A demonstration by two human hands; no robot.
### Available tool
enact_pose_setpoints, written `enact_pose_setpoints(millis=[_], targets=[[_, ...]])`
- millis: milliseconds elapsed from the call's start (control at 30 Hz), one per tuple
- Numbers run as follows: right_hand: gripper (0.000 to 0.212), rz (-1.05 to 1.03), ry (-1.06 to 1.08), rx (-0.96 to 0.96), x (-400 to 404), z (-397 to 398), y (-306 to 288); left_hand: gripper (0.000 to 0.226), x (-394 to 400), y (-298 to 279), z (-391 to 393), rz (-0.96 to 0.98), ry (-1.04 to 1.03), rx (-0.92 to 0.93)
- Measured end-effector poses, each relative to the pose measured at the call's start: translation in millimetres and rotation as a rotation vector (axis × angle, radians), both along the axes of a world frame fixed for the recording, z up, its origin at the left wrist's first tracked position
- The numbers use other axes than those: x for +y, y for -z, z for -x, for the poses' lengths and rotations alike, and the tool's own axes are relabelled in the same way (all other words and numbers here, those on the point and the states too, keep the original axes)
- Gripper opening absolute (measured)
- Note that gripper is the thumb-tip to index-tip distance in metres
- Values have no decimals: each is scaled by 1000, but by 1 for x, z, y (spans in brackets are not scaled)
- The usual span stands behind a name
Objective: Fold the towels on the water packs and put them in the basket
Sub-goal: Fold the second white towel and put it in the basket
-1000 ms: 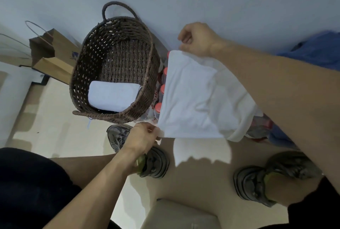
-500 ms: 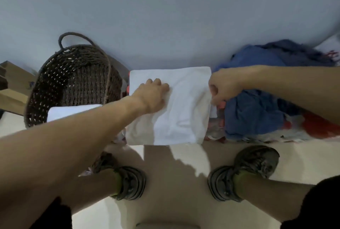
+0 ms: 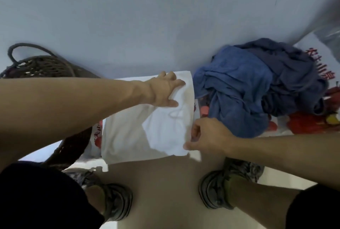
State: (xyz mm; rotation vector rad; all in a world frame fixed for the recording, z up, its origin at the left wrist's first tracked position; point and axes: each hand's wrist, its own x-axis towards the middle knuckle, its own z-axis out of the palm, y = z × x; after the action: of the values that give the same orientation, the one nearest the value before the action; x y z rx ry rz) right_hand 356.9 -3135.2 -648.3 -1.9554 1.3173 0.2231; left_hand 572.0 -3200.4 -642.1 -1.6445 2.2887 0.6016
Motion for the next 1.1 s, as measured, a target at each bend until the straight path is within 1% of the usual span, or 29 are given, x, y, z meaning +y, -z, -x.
enact_pose_setpoints(millis=[67,100,133,167,233,267,333,433,500,567,600,633,700,767,867,933,1000,1100], targets=[[11,4,-19,-84,2,-3,3,83,-4,5,4,9,7,-48],[9,5,-4,-113,2,-4,3,84,-6,6,4,15,11,-62],[11,2,12,-125,3,-5,4,84,-6,7,4,20,16,-68],[19,-6,20,-108,4,-5,3,84,-7,8,3,22,19,-73],[46,-12,-13,0,7,-3,2,86,-7,8,2,19,22,-83],[52,4,-41,62,8,-1,3,87,-8,8,1,15,22,-91],[52,61,-70,112,7,1,5,91,-11,7,1,9,14,-97],[49,105,-80,93,4,-2,7,100,-16,9,2,-11,-5,-108],[39,4,-40,38,2,-1,9,108,-20,9,2,-34,-25,-120],[29,-162,39,-51,1,4,10,112,-25,8,1,-59,-39,-121],[24,-191,60,-82,1,6,11,113,-27,8,1,-69,-42,-122],[22,-177,68,-106,0,8,10,113,-29,7,1,-75,-42,-123],[23,-117,72,-165,-3,10,9,114,-30,8,0,-80,-37,-119],[26,-109,30,-233,-6,13,3,114,-30,10,-1,-76,-26,-110],[17,-199,-55,-368,-11,20,-6,114,-29,10,-4,-68,-11,-108],[15,-286,-61,-435,-12,25,-8,113,-28,11,-5,-63,-8,-102],[18,-365,-17,-450,-11,29,-8,112,-27,12,-5,-49,-4,-96],[29,-440,80,-399,-4,34,-5,111,-26,13,-5,-33,-7,-93]])
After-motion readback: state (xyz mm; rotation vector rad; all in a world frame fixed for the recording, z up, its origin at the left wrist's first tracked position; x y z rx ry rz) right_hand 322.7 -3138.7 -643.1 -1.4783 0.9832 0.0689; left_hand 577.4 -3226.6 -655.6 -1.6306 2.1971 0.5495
